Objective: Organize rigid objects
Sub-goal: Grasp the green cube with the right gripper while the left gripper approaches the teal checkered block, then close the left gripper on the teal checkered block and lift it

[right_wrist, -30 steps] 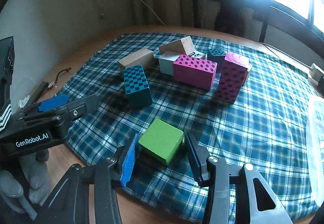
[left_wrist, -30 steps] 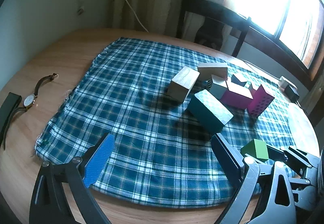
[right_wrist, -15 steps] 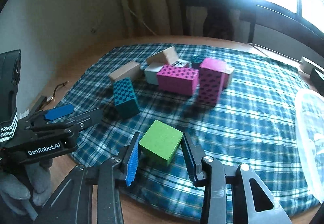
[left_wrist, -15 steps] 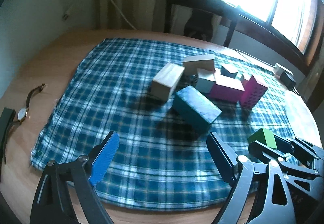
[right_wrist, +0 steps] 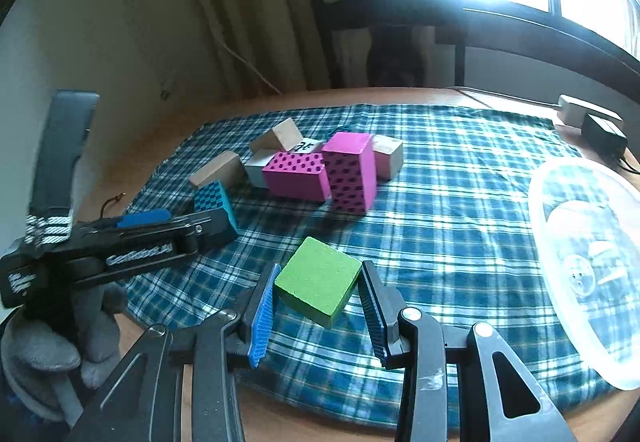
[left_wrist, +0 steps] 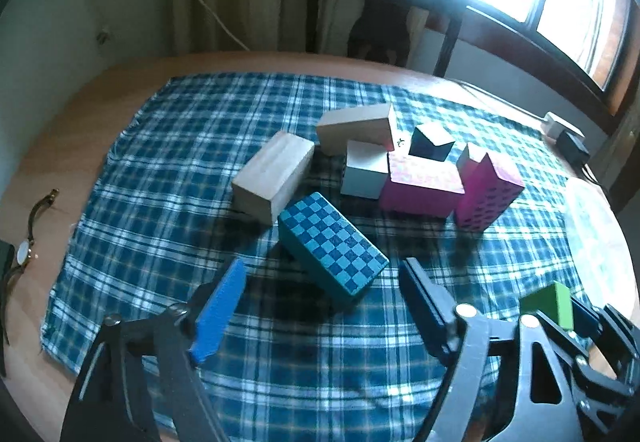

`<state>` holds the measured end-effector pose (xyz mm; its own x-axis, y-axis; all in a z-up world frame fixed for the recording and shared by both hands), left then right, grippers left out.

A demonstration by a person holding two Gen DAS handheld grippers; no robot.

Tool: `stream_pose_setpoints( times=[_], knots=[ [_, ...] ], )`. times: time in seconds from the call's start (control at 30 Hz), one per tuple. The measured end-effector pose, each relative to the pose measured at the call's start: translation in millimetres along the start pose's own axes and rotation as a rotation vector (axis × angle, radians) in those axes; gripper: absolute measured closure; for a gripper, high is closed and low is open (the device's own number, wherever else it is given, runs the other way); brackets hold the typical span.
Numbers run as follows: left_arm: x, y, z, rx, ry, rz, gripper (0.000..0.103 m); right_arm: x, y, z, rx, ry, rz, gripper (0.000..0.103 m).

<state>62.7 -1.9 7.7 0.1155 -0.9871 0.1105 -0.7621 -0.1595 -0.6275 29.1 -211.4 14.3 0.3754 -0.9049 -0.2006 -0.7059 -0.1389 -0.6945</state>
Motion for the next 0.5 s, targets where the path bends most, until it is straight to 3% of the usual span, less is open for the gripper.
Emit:
stream_pose_setpoints(
  times=[0.2,0.33,0.5],
  knots=[
    [-0.3,-6.7,11.5,-0.019,-0.008,-0.028,0.037,-0.4,-2.1,-0.6,0.001,-0.005,0.021,0.061],
    [1.3,-8.4,20.8,-0.045,0.001,-0.034,0.05,0.5,-2.8,-3.4,0.01,-0.004,0.026,0.061],
    [-1.2,-7.3,22.9,-0.039,0.003,-0.03,0.055,2.5,-3.0,-5.3,0.015,0.004,0.041,0.061]
  ],
)
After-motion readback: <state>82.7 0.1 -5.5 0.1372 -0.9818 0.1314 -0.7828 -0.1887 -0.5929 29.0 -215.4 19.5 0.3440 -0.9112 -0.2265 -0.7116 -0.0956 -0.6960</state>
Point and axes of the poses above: each gripper's, at about its wrist camera, not at the fingertips, and z roughly the way its jaws point, x to its right, y to its underside, the point moved 3 cm from there along z, roughly the way its jaws point
